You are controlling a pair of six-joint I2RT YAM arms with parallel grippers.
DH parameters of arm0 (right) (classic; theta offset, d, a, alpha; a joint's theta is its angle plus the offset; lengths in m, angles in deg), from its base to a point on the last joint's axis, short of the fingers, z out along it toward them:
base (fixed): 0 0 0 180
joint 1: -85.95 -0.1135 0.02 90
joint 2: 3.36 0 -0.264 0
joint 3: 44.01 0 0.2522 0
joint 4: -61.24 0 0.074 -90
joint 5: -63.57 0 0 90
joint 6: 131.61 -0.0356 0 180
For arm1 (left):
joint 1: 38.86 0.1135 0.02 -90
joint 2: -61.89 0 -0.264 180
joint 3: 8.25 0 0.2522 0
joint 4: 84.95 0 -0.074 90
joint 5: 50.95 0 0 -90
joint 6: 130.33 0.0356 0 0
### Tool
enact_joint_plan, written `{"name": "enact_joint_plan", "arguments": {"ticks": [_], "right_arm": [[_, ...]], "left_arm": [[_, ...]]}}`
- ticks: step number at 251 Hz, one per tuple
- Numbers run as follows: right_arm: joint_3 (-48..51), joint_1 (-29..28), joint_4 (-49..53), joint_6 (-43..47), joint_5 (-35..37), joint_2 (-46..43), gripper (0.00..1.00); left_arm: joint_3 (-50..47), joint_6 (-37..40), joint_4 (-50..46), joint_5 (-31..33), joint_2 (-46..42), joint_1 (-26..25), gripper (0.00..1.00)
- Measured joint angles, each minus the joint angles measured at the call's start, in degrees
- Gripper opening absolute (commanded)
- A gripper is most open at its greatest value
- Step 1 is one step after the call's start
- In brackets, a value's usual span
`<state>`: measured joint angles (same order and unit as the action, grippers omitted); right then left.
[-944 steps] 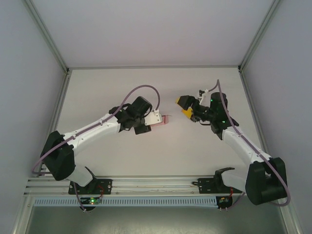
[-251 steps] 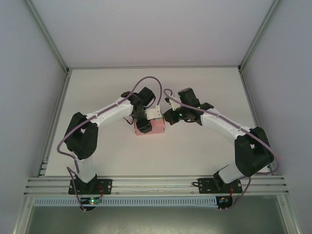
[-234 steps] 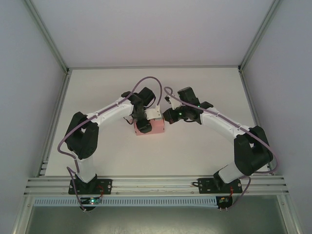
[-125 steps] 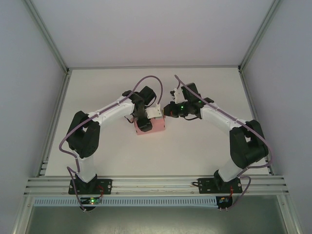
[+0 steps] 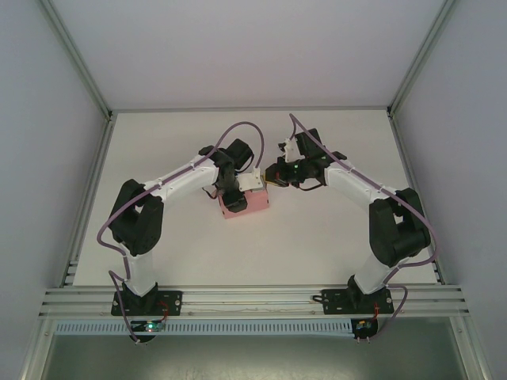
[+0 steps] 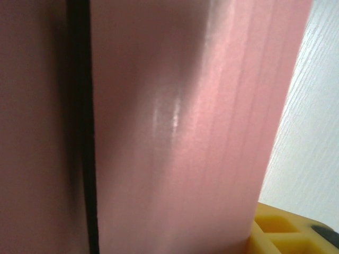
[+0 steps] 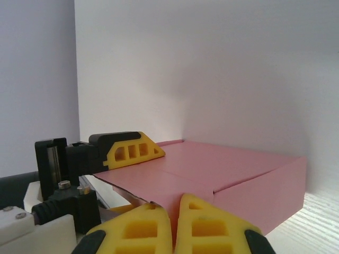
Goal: Assemble paper box
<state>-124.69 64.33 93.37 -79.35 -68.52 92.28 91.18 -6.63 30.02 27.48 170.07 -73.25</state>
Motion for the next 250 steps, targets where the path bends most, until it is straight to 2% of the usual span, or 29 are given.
{"name": "enact_joint_plan", "arguments": {"ticks": [79, 135, 202, 250], "right_arm": [[0.35, 0.59, -0.39, -2.36, -1.66, 0.00, 0.00], [7.37, 0.37, -11.19, 2.40, -1.16, -1.29, 0.00], [18.18, -4.35, -21.31, 15.34, 10.45, -9.92, 0.00], [25.92, -5.95, -30.73, 18.91, 14.86, -14.01, 0.00]], "left_arm": [[0.13, 0.48, 0.09, -0.22, 0.11, 0.00, 0.50], [0.13, 0.83, 0.11, 1.42, 0.20, -0.04, 0.49], [-0.48, 1.75, -0.22, 1.51, -0.20, -0.13, 0.49], [-0.63, 2.78, -0.24, 1.60, -0.31, -0.76, 0.48]]}}
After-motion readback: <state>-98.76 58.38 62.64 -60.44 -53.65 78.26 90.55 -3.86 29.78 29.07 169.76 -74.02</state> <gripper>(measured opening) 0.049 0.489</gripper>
